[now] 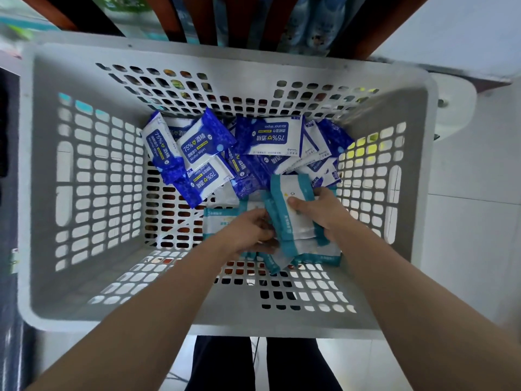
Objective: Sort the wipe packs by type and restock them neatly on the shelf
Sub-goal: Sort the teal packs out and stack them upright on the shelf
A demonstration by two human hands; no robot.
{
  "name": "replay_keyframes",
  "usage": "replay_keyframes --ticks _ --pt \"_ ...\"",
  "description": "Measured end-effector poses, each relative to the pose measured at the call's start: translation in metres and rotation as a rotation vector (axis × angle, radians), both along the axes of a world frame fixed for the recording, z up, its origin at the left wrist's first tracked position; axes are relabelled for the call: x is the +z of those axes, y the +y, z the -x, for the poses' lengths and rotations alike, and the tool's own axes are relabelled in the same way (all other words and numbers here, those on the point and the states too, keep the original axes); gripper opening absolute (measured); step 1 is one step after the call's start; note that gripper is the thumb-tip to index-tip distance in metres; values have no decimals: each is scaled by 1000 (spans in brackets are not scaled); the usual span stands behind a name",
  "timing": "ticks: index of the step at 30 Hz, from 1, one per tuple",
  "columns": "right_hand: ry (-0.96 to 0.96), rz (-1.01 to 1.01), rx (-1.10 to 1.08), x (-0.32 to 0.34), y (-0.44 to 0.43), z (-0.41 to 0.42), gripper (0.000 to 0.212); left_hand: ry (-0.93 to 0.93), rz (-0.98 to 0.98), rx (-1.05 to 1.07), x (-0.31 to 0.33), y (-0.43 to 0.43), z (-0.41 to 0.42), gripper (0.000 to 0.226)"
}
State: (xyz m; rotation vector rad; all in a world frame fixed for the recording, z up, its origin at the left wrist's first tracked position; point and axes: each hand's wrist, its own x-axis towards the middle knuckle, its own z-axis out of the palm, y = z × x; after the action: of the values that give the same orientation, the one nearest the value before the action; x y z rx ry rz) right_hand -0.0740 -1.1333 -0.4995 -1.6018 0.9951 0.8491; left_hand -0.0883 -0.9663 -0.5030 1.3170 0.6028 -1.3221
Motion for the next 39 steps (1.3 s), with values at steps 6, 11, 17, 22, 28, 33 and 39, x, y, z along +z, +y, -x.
replay_keyframes --ticks 6,11,17,22,28,33,39 --pt "-114 182 181 -5 -7 11 18 -644 -681 -797 -40 65 -9 47" --pt "-108 252 141 -15 -11 20 30 -691 -739 -877 -52 50 -7 43" --pt "-74 240 164 -18 -14 25 23 -394 -597 -461 -62 11 -6 63" --pt "-64 223 201 -19 -8 23 33 8 -480 -416 -42 43 -10 30" --pt "-57 194 232 -18 3 20 39 -840 -741 -1486 -25 72 -3 44" --pt "-48 192 247 -17 3 21 37 -1181 -353 -1752 -41 60 -3 83" --pt "-24 160 242 -15 3 21 36 -895 -645 -1362 -47 83 -7 55"
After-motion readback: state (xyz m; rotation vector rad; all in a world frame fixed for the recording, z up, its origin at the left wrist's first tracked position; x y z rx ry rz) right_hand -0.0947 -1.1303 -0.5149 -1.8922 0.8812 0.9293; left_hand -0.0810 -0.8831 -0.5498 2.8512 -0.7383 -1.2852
